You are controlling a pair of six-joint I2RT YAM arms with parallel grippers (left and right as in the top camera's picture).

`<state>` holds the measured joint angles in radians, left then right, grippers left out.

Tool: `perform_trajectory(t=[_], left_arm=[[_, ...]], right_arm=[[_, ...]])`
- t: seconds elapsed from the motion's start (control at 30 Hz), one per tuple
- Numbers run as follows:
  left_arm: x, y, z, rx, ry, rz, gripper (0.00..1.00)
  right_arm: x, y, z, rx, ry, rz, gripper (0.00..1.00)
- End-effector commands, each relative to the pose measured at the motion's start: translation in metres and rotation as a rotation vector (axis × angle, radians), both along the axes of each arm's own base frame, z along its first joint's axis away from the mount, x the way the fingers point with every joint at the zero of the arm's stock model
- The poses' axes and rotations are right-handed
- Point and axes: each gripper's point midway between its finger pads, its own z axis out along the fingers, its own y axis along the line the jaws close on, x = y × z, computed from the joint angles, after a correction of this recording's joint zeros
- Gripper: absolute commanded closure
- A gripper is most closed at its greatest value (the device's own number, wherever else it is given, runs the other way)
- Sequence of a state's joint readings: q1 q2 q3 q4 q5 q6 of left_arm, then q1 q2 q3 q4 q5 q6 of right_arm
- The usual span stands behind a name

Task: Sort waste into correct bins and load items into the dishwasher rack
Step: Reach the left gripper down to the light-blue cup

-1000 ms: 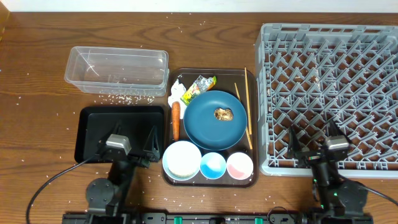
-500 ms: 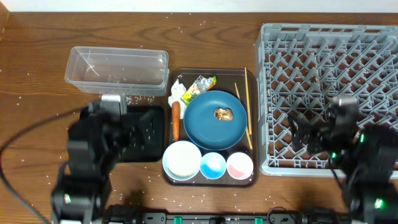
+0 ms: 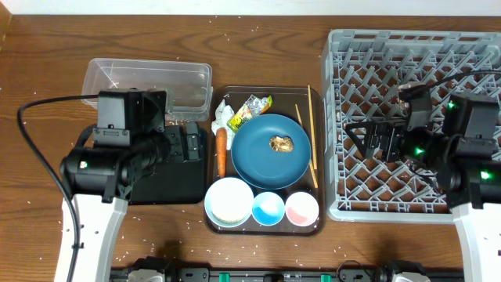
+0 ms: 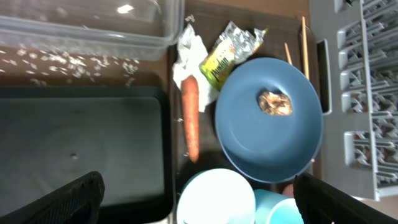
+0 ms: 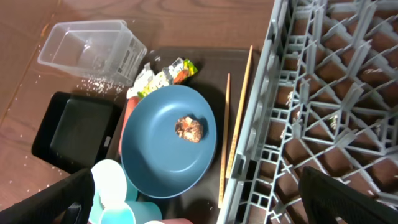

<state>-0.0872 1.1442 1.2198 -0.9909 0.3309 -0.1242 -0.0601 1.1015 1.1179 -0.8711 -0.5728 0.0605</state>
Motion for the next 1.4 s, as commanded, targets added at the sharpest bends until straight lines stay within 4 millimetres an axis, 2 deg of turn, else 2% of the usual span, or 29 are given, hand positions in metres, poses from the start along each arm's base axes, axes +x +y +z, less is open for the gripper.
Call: perform_trajectory(t=[0.0,0.2,0.33,0.57,0.77,0.9,1.17,1.27,1.37], left_arm=[[0.000,-0.011,0.005,-0.056,0.010,-0.028,0.02],[-0.003,-0.035,-0.008,-0.044,0.056,-0.113,0.02],[-0.005,-0.049,-0.028,0.044,0.109,-0.163,0.02],[-0.012,-0.063,-0.061,0.119,0.247,-0.141,0.00],[-0.017,-0.077,-0.086,0.139,0.348,-0.149,0.14],[-0.030,-0.083,-0.093,0.161,0.404,-0.168,0.20],[-0.061,-0.109,-0.099,0.279,0.390,-0.322,0.21],[-0.078,-0.118,-0.107,0.328,0.389,-0.390,0.27],[-0.089,-0.117,-0.117,0.391,0.391,-0.397,0.34]], right_arm=[[0.005,-0.007,0.002,-0.010,0.010,-0.045,0.01],[0.005,-0.046,-0.019,-0.129,0.111,-0.289,0.01],[-0.001,-0.057,-0.026,-0.161,0.157,-0.350,0.01],[-0.009,-0.059,-0.033,-0.180,0.198,-0.358,0.01],[-0.007,-0.059,-0.032,-0.179,0.190,-0.358,0.01],[-0.007,-0.059,-0.032,-0.179,0.190,-0.358,0.01],[-0.007,-0.059,-0.032,-0.178,0.190,-0.358,0.01],[-0.008,-0.059,-0.032,-0.179,0.193,-0.358,0.01],[-0.008,-0.059,-0.032,-0.179,0.194,-0.358,0.01]])
